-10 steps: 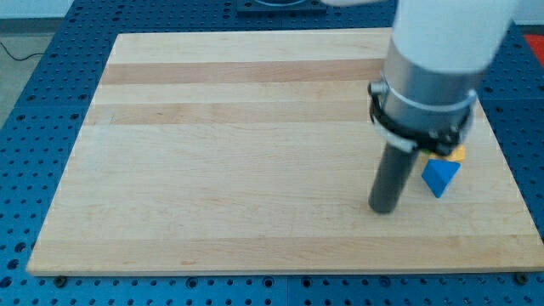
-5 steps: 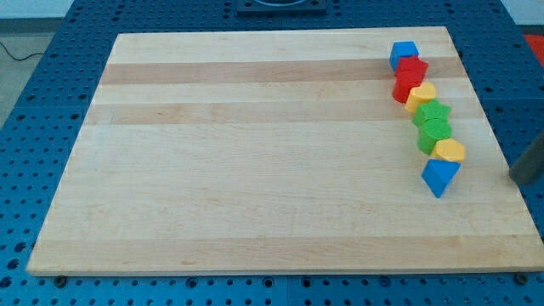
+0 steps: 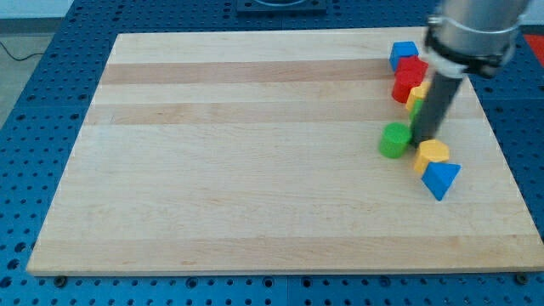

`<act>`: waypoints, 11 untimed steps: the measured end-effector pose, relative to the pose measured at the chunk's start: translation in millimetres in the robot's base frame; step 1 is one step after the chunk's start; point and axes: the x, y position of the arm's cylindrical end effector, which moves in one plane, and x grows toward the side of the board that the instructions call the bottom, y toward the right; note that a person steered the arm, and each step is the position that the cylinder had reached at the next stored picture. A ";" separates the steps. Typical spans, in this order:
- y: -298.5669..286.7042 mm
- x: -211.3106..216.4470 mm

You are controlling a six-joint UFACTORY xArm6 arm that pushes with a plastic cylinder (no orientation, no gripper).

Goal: Separate the green circle and yellow hexagon from the other blocks

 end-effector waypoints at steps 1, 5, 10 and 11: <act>-12.6 0.0; 154.9 6.7; -77.5 48.3; -97.4 66.1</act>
